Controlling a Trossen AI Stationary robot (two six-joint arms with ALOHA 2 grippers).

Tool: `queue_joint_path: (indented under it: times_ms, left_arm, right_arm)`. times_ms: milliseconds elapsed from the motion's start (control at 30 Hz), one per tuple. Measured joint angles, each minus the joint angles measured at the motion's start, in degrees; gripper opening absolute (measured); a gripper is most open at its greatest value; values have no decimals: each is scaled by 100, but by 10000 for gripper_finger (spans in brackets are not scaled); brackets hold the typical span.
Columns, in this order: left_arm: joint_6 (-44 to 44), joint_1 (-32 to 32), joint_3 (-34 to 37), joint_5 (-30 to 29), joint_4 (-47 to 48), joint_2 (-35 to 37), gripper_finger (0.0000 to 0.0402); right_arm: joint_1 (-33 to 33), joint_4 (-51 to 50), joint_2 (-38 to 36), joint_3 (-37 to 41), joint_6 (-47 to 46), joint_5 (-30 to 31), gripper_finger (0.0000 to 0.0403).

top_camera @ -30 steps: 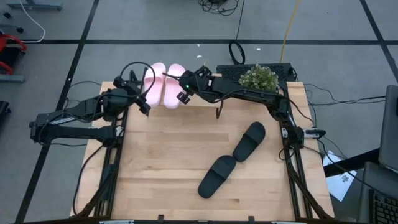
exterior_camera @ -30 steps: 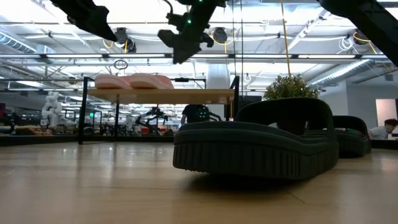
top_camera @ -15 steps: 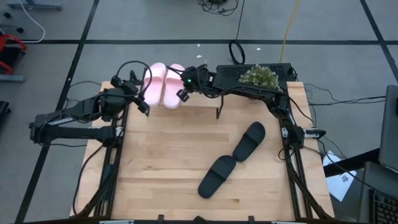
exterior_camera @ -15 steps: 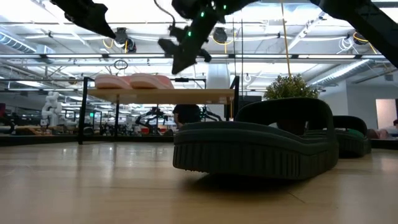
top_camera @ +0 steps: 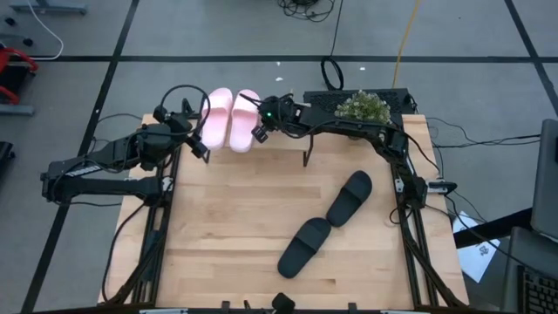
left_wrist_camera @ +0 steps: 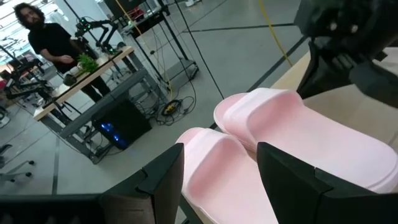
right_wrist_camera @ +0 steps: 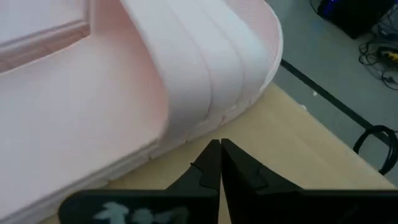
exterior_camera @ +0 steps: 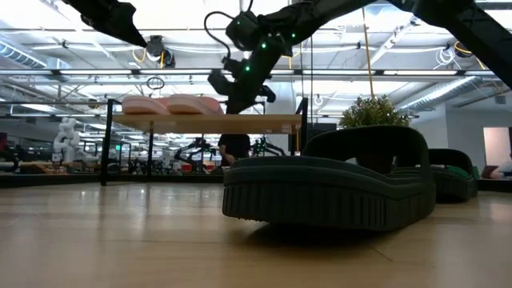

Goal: Pick and place slides into the shelf
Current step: Put the pink slipper on the shelf

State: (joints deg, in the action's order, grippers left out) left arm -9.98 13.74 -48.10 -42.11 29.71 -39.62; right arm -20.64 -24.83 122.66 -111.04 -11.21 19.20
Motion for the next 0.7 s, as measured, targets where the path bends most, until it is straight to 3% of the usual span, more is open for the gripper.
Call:
queue_joint_path:
  times_ms: [700]
  left_arm:
    - [4, 0, 0, -39, -4, 0, 209]
  right_arm:
    - [-121, 587, 12, 52, 90, 31, 0]
